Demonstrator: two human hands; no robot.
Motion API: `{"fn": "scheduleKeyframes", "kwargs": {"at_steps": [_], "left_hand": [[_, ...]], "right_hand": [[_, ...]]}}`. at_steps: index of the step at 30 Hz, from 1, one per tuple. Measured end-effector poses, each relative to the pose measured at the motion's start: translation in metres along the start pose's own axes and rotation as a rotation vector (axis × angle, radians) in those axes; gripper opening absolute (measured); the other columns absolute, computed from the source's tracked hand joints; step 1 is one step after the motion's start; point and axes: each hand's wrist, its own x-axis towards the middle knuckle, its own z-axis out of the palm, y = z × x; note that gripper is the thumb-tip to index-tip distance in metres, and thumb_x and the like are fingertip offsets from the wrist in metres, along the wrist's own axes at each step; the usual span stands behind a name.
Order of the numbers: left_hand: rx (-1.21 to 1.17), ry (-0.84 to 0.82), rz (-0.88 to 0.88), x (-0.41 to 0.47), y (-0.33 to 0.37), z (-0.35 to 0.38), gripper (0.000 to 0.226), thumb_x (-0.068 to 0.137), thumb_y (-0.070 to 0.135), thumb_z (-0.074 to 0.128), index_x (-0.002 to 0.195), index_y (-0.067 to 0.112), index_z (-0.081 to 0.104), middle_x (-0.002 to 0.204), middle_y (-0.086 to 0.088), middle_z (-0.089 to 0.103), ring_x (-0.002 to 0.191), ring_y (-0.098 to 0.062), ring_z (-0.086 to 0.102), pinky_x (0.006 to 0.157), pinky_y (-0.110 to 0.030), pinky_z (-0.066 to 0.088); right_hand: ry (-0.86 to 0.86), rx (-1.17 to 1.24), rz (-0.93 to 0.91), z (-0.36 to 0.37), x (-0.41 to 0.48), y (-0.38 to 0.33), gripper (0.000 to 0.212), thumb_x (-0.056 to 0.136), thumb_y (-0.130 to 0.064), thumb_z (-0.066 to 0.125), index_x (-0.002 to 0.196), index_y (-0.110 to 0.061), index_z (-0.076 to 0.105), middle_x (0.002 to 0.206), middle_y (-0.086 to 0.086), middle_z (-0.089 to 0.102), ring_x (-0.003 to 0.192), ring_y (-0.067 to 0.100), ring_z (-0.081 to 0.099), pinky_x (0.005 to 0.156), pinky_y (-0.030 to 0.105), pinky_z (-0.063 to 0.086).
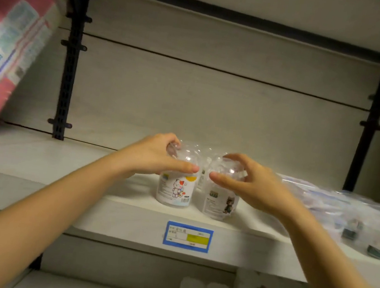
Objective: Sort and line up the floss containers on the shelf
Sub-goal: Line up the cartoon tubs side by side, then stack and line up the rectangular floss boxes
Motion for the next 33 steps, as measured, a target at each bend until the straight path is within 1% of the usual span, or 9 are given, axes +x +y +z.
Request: {"fn": "scheduleKeyframes", "kwargs": {"at_steps": [4,6,10,17,20,25,27,29,33], "left_hand": [[0.117,0.001,0.029,-0.003,0.005,0.003,0.076,0.066,0.056,0.069,0.132,0.026,0.044,0.134,0.004,0.05,0.109,-0.014,0.054,0.09,-0.031,0.047],[0.142,-0.02,0.091,-0.006,0.005,0.0,0.068,0.073,0.054,0.064,0.134,0.034,0.04,0.139,0.009,0.044,0.118,-0.011,0.048,0.089,-0.027,0.041],[0.209,-0.004,0.178,-0.005,0.005,-0.001,0.049,0.081,0.038,0.064,0.127,0.032,0.048,0.131,0.01,0.051,0.113,-0.01,0.051,0.091,-0.027,0.044],[0.258,0.037,0.182,0.013,-0.003,0.006,0.046,0.082,0.034,0.065,0.125,0.026,0.05,0.131,0.004,0.053,0.111,-0.017,0.052,0.093,-0.034,0.046],[0.275,0.029,0.191,0.016,-0.004,0.007,0.048,0.083,0.035,0.064,0.128,0.025,0.048,0.133,0.004,0.052,0.114,-0.017,0.051,0.092,-0.031,0.043],[0.386,0.09,0.209,0.011,0.002,0.007,0.059,0.085,0.045,0.055,0.137,0.024,0.037,0.143,0.004,0.04,0.128,-0.015,0.039,0.096,-0.025,0.032],[0.335,0.223,0.289,0.003,0.014,0.01,0.053,0.084,0.045,0.055,0.132,0.024,0.043,0.136,0.007,0.043,0.124,-0.011,0.04,0.092,-0.021,0.033],[0.185,0.323,0.397,-0.008,0.032,0.017,0.037,0.084,0.038,0.057,0.118,0.025,0.053,0.119,0.013,0.053,0.111,-0.005,0.046,0.084,-0.012,0.035],[-0.114,0.196,0.418,-0.024,0.068,0.041,0.013,0.081,0.031,0.063,0.093,0.027,0.065,0.093,0.013,0.067,0.088,0.0,0.061,0.078,-0.011,0.044]], "right_hand": [[-0.019,-0.081,-0.071,-0.004,-0.004,0.004,0.073,0.075,-0.063,0.053,0.14,-0.036,0.032,0.146,-0.005,0.04,0.123,0.017,0.048,0.099,0.036,0.043],[-0.021,-0.077,-0.126,-0.01,-0.009,0.005,0.069,0.078,-0.06,0.053,0.14,-0.039,0.031,0.147,-0.01,0.035,0.121,0.013,0.047,0.101,0.038,0.044],[-0.025,-0.117,-0.177,-0.011,-0.002,0.009,0.053,0.084,-0.043,0.059,0.134,-0.036,0.04,0.14,-0.011,0.042,0.116,0.011,0.05,0.096,0.032,0.047],[-0.015,-0.173,-0.144,0.003,0.026,0.017,0.054,0.088,-0.037,0.058,0.137,-0.027,0.038,0.144,-0.004,0.04,0.124,0.017,0.047,0.097,0.031,0.041],[-0.021,-0.163,-0.133,0.004,0.028,0.017,0.054,0.088,-0.035,0.058,0.137,-0.027,0.037,0.145,-0.003,0.039,0.125,0.018,0.046,0.099,0.033,0.042],[0.017,-0.221,-0.158,0.005,0.011,0.012,0.067,0.09,-0.044,0.05,0.147,-0.03,0.019,0.157,-0.006,0.013,0.143,0.015,0.018,0.113,0.032,0.022],[0.166,-0.231,-0.252,-0.002,-0.008,0.011,0.061,0.091,-0.041,0.049,0.146,-0.028,0.024,0.156,-0.008,0.017,0.142,0.01,0.018,0.111,0.024,0.019],[0.309,-0.227,-0.328,-0.017,-0.031,0.012,0.048,0.092,-0.036,0.05,0.138,-0.027,0.038,0.146,-0.011,0.034,0.134,0.005,0.029,0.104,0.014,0.022],[0.396,-0.098,-0.267,-0.066,-0.064,0.036,0.034,0.091,-0.028,0.053,0.125,-0.027,0.051,0.121,-0.017,0.052,0.112,-0.003,0.047,0.092,0.009,0.036]]}}
